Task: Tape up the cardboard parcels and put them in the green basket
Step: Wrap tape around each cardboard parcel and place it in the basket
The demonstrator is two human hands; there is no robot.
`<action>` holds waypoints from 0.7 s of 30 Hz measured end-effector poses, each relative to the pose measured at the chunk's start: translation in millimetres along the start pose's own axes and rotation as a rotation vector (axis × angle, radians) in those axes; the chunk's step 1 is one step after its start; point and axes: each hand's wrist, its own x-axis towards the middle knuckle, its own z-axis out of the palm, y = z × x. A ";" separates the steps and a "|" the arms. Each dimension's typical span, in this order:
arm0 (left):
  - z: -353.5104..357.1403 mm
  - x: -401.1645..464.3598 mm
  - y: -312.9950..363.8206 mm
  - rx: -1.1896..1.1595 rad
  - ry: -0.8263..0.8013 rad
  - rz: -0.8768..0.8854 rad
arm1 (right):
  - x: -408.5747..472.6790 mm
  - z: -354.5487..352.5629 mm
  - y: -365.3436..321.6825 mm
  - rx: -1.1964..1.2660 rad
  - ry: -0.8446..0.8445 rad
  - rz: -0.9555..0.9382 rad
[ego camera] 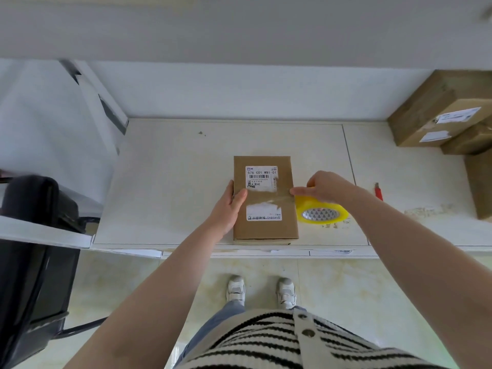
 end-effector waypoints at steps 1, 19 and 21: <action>0.1 0.5 1.2 0.106 0.010 -0.005 | 0.5 -0.2 -0.2 -0.003 -0.001 -0.001; 70.1 16.3 32.8 1.180 0.321 0.214 | -0.9 1.1 -2.4 0.042 -0.035 0.008; 66.9 15.0 32.3 1.173 0.311 0.212 | -3.3 -1.0 -2.1 0.049 -0.019 -0.009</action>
